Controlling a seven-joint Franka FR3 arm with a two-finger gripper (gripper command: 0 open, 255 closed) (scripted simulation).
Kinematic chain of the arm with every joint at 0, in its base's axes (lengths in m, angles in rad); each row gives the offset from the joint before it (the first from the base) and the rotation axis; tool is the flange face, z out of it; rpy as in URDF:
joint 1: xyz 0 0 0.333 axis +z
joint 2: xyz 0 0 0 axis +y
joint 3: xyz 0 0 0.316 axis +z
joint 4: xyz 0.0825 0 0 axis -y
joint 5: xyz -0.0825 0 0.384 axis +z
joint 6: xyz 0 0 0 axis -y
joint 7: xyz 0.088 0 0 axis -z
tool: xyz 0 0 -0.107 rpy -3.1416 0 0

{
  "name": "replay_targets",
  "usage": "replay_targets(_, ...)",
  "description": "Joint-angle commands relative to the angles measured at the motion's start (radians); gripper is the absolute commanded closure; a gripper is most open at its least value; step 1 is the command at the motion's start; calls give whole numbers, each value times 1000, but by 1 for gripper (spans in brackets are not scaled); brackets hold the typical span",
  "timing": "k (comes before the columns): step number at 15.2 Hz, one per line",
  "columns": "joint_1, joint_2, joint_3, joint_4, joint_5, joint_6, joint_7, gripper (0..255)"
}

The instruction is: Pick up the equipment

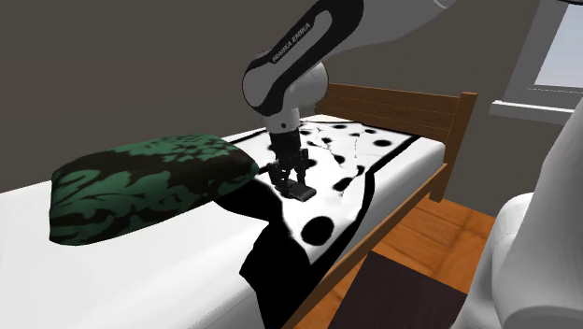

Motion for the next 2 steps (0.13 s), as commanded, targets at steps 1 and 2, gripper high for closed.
replay_targets(1,0,-7,1,7,-1,-15,1,255)
replay_targets(2,0,-7,1,7,-1,-15,1,255)
